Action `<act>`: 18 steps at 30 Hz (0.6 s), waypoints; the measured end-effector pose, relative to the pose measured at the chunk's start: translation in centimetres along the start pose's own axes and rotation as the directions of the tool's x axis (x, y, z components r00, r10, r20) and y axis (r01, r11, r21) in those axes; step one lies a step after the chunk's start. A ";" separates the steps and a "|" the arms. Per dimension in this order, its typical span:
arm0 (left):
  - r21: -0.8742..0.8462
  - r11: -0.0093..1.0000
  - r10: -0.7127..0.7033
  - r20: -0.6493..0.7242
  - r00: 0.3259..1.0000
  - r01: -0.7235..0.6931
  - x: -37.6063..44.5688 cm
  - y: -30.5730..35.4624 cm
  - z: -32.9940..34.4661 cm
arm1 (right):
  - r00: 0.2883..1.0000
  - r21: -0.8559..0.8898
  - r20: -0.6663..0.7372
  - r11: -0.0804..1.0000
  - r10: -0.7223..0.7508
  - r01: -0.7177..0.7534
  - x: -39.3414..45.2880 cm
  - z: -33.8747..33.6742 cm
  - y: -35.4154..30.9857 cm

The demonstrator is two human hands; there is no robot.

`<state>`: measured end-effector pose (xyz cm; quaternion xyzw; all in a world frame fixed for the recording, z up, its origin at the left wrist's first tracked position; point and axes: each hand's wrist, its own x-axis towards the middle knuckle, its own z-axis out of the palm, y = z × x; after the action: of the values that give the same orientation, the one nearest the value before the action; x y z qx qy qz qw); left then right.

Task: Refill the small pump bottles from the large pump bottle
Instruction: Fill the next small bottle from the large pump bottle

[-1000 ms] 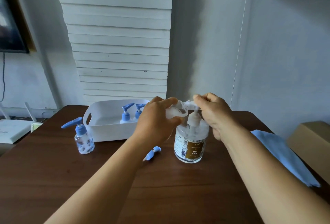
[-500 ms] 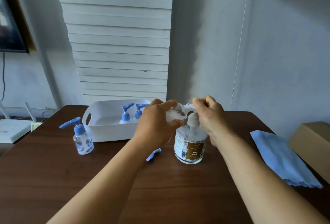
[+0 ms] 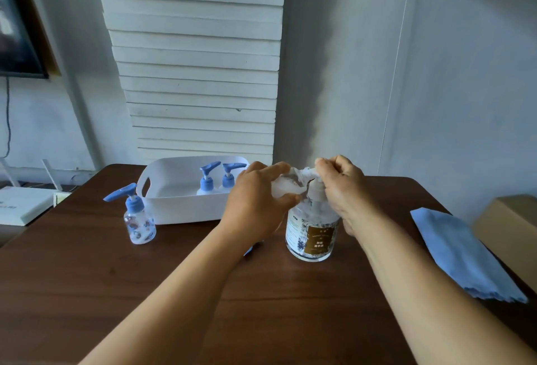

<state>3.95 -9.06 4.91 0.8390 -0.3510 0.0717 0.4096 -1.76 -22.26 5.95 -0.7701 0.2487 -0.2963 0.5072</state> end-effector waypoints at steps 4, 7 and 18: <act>-0.008 1.000 0.017 -0.021 1.000 -0.017 0.4 0.6 -0.7 | 1.000 -0.046 0.015 0.999 0.001 0.000 0.5 -0.9 -1.6; 0.003 1.000 0.022 -0.020 1.000 -0.021 0.3 0.6 -0.5 | 1.000 -0.024 -0.004 1.000 0.006 -0.006 0.2 -0.7 -1.0; -0.013 1.000 0.006 -0.001 1.000 -0.007 0.0 1.0 -0.9 | 0.994 0.013 0.043 0.994 0.104 -0.105 0.2 -1.4 -1.4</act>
<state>3.48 -8.83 6.18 0.8351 -0.3539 0.0712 0.4151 -2.44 -22.79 7.72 -0.7582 0.2757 -0.2548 0.5331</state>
